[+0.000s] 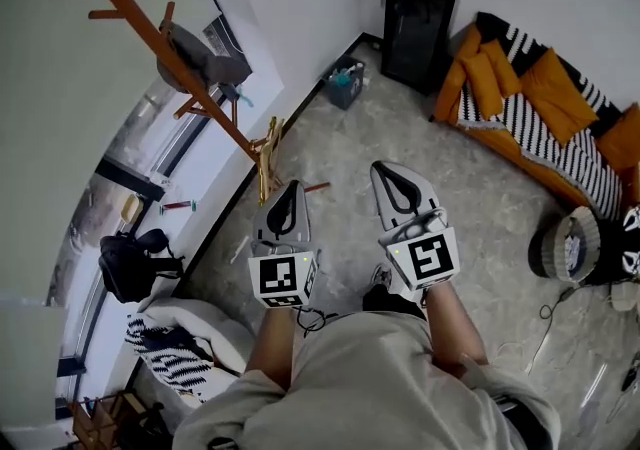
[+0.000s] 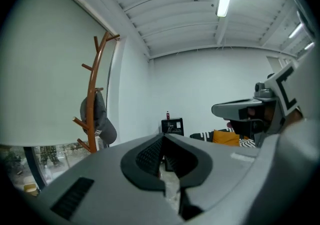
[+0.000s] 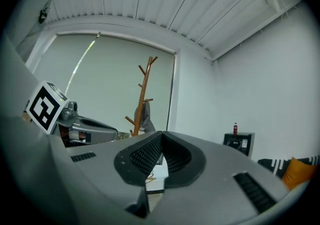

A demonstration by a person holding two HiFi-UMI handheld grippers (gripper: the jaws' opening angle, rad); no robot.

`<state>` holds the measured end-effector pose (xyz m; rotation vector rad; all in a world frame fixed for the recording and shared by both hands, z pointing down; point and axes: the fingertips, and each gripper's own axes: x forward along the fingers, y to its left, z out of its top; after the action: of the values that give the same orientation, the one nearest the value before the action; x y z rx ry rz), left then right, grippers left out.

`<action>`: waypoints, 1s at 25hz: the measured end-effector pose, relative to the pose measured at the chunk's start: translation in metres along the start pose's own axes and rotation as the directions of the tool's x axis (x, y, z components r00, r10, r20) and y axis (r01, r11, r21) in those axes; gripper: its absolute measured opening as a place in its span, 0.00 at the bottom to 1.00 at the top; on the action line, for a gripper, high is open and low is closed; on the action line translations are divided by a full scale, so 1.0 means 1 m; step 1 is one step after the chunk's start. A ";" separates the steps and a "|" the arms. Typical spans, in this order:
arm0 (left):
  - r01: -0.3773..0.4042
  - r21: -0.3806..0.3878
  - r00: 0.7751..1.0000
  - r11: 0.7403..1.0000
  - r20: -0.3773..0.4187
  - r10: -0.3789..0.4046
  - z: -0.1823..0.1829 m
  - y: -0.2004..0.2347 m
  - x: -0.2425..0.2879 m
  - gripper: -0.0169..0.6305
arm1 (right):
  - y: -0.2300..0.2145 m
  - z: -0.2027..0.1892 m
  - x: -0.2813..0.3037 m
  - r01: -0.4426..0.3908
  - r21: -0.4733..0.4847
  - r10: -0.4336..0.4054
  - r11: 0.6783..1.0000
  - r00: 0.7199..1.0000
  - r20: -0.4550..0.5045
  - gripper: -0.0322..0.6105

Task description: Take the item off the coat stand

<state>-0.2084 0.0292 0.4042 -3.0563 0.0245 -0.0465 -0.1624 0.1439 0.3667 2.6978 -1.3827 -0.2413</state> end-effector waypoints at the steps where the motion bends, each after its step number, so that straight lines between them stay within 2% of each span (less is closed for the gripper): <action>1: -0.008 -0.003 1.000 1.000 -0.006 0.008 0.000 -0.002 0.013 0.04 | -0.011 -0.003 0.005 -0.009 -0.003 0.009 1.000 1.000 -0.004 0.06; 8: -0.059 0.011 0.995 0.998 -0.084 0.060 -0.011 -0.014 0.078 0.04 | -0.077 -0.037 0.029 -0.047 0.062 0.050 0.997 0.997 -0.052 0.06; 16: -0.084 0.015 0.983 0.996 -0.160 0.085 -0.039 0.009 0.145 0.04 | -0.104 -0.075 0.089 -0.110 0.115 0.119 0.987 0.990 -0.079 0.06; 21: -0.085 0.008 0.983 0.996 -0.161 0.085 -0.054 0.026 0.213 0.04 | -0.140 -0.098 0.139 -0.138 0.050 0.143 0.989 0.984 -0.104 0.06; 25: -0.160 -0.015 0.977 0.987 -0.142 0.157 -0.042 0.076 0.259 0.04 | -0.158 -0.093 0.210 -0.223 -0.002 0.220 0.975 0.965 -0.145 0.06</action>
<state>0.0484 -0.0544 0.4475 -3.0592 0.2797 -0.2524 0.1016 0.0672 0.4131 2.4620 -1.6101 -0.0393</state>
